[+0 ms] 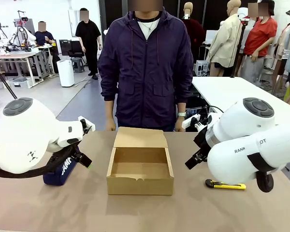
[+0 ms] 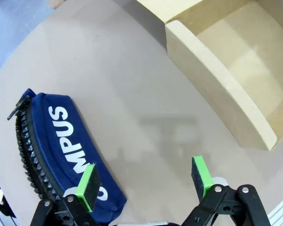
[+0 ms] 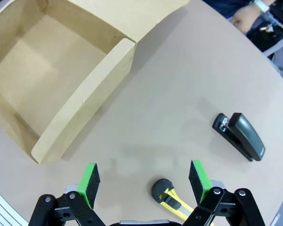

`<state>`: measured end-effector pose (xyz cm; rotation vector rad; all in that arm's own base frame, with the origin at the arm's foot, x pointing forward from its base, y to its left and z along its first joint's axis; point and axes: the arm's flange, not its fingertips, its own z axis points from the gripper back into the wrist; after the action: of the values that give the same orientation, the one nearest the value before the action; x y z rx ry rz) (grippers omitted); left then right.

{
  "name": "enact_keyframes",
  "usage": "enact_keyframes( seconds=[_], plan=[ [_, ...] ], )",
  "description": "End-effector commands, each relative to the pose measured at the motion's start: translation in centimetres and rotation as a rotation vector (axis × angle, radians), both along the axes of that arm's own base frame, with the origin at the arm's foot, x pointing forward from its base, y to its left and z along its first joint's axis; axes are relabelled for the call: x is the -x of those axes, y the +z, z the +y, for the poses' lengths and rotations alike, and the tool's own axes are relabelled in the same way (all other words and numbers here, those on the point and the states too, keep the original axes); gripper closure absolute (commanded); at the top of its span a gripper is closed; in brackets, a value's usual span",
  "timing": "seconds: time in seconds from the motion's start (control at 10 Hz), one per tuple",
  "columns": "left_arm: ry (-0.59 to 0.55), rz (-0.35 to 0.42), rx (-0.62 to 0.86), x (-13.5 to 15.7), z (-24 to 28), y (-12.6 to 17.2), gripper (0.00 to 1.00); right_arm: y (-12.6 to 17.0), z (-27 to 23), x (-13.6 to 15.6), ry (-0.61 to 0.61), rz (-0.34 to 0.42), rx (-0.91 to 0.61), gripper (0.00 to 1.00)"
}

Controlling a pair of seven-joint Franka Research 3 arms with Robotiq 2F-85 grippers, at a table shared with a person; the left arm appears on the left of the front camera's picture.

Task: Pack the items into the box.
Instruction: Pick up the item indicated by the person and place it inside the Mailer Box.

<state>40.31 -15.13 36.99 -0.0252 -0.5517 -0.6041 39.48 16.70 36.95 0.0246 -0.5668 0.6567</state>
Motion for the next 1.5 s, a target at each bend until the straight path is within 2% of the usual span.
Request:
enact_keyframes(
  seconds=[0.0, 0.1, 0.2, 0.3, 0.4, 0.5, 0.6, 0.7, 0.9, 1.2, 1.3, 1.4],
  plan=[
    [0.0, 0.0, 0.0, 0.0, 0.0, 0.0, 0.0, 0.0, 0.0, 0.0, 0.0, 0.0, -0.001, 0.0],
    [0.0, 0.0, 0.0, 0.0, 0.0, 0.0, 0.0, 0.0, 0.0, 0.0, 0.0, 0.0, 0.0, 0.0],
    [0.022, 0.07, 0.172, 0.6, 0.3, 3.3, 0.0, 3.1, -1.4, -0.3, -0.067, 0.118, -0.145, 0.0],
    [0.196, 0.299, 0.336, 1.7, 0.7, 8.0, 0.0, 6.9, -3.2, -0.3, -0.251, 0.172, -0.281, 0.0],
    [0.188, 0.343, 0.456, 3.0, 2.2, 11.5, 0.0, 10.6, -6.0, 0.4, -0.314, 0.248, -0.454, 0.0],
    [0.168, 0.361, 0.638, 3.9, 5.3, 14.9, 0.0, 13.0, -8.8, 1.5, -0.336, 0.307, -0.597, 0.0],
    [0.178, 0.373, 0.767, 4.4, 9.4, 16.9, 0.0, 15.2, -12.5, 3.4, -0.36, 0.303, -0.774, 0.0],
    [0.252, 0.4, 0.909, 5.3, 14.4, 17.5, 0.0, 16.4, -17.8, 6.0, -0.412, 0.283, -0.989, 0.0],
    [0.394, 0.39, 1.167, 7.3, 24.3, 16.2, 0.0, 14.9, -26.5, 11.9, -0.595, 0.172, -1.302, 0.0],
    [0.638, 0.278, 1.529, 12.4, 35.8, 10.1, 0.0, 8.3, -34.0, 19.7, -0.83, 0.038, -1.593, 0.0],
    [0.69, 0.259, 1.562, 13.0, 37.0, 8.4, 0.0, 7.3, -34.6, 20.5, -0.88, 0.024, -1.597, 0.0],
    [0.624, 0.331, 1.427, 12.8, 35.8, 11.8, 0.0, 6.9, -34.2, 20.4, -1.002, 0.016, -1.456, 0.0]
  ],
)
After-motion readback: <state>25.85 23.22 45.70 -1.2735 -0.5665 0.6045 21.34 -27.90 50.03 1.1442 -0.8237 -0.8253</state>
